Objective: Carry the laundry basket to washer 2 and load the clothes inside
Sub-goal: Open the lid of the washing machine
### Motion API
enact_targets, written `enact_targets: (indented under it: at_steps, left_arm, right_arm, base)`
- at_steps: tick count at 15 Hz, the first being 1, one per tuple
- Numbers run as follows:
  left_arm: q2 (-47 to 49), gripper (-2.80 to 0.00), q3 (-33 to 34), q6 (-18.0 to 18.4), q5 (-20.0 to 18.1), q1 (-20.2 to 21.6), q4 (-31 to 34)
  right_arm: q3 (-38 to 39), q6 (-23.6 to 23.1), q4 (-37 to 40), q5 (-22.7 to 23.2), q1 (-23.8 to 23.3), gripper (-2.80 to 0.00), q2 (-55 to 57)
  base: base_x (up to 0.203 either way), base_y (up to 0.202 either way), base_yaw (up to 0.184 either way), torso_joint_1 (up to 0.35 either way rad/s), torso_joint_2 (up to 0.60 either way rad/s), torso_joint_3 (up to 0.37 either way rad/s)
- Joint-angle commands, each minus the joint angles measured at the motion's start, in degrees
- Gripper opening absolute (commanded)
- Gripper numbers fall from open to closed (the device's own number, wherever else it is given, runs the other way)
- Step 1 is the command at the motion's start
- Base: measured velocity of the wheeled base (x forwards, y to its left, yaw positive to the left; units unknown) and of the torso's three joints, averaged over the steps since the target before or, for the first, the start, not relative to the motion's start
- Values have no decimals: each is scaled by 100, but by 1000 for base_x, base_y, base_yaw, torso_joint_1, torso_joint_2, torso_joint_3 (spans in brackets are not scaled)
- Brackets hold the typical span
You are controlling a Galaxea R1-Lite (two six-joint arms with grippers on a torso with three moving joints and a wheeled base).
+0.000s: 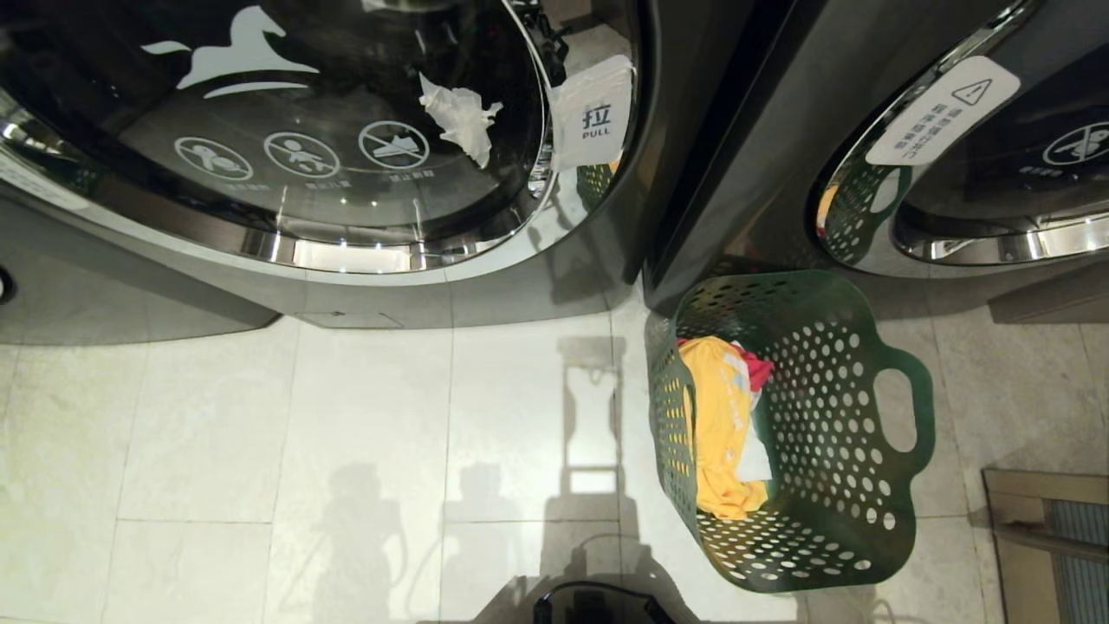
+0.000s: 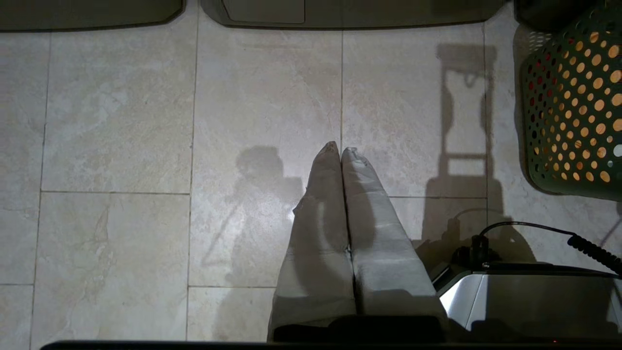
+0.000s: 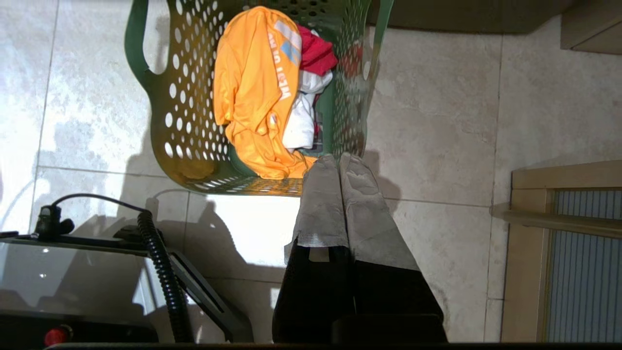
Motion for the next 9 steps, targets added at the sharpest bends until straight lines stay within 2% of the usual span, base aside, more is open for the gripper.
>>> enact_targets:
  at_steps: [1, 9]
  left_arm:
    - [19, -280, 0, -2, 2, 1, -2]
    - [19, -280, 0, -11, 2, 1, -2]
  right_arm:
    - [9, -4, -1, 3, 2, -280, 13]
    - [9, -13, -1, 3, 2, -280, 13]
  base:
    - [0, 0, 0, 3, -2, 207]
    - [0, 0, 0, 3, 2, 200]
